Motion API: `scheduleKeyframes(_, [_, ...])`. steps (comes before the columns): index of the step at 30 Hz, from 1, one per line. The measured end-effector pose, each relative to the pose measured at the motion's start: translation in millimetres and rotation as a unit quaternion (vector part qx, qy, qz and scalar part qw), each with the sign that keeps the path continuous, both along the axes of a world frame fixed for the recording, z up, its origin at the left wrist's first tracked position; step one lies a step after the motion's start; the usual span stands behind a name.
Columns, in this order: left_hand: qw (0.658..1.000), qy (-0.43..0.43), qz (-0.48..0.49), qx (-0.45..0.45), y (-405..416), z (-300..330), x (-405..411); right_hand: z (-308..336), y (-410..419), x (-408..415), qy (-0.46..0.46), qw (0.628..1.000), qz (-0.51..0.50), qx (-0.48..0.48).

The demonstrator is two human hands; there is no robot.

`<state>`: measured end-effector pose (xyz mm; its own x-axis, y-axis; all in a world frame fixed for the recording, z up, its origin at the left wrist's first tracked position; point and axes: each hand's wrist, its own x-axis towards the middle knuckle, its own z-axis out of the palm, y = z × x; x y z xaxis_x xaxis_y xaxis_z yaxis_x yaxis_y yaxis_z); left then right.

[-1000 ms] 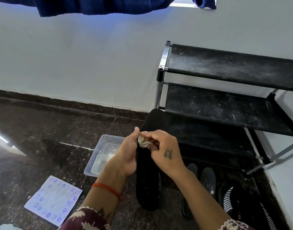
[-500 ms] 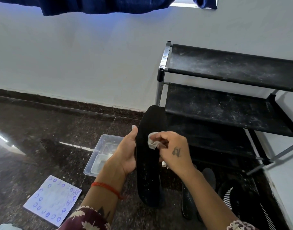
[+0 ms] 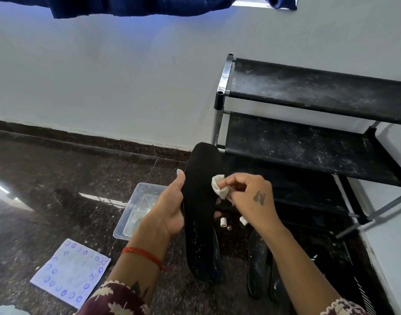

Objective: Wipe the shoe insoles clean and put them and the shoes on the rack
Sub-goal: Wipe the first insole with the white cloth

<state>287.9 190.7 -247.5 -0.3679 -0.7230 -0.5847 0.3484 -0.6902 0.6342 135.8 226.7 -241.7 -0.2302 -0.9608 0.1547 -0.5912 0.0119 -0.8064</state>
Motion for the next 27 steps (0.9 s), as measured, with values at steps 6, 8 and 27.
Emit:
scheduleKeyframes(6, [0.999,-0.034,0.02,0.0,0,1,-4,-6,6,31,-0.023,0.993,0.111,0.042])
scheduleKeyframes(8, [0.999,-0.035,0.024,0.009,-1,1,-2,-3,8,34,-0.026,0.986,0.16,0.049])
scheduleKeyframes(27, [0.998,-0.055,0.017,0.014,1,2,-3,2,12,42,-0.07,0.976,0.192,0.074])
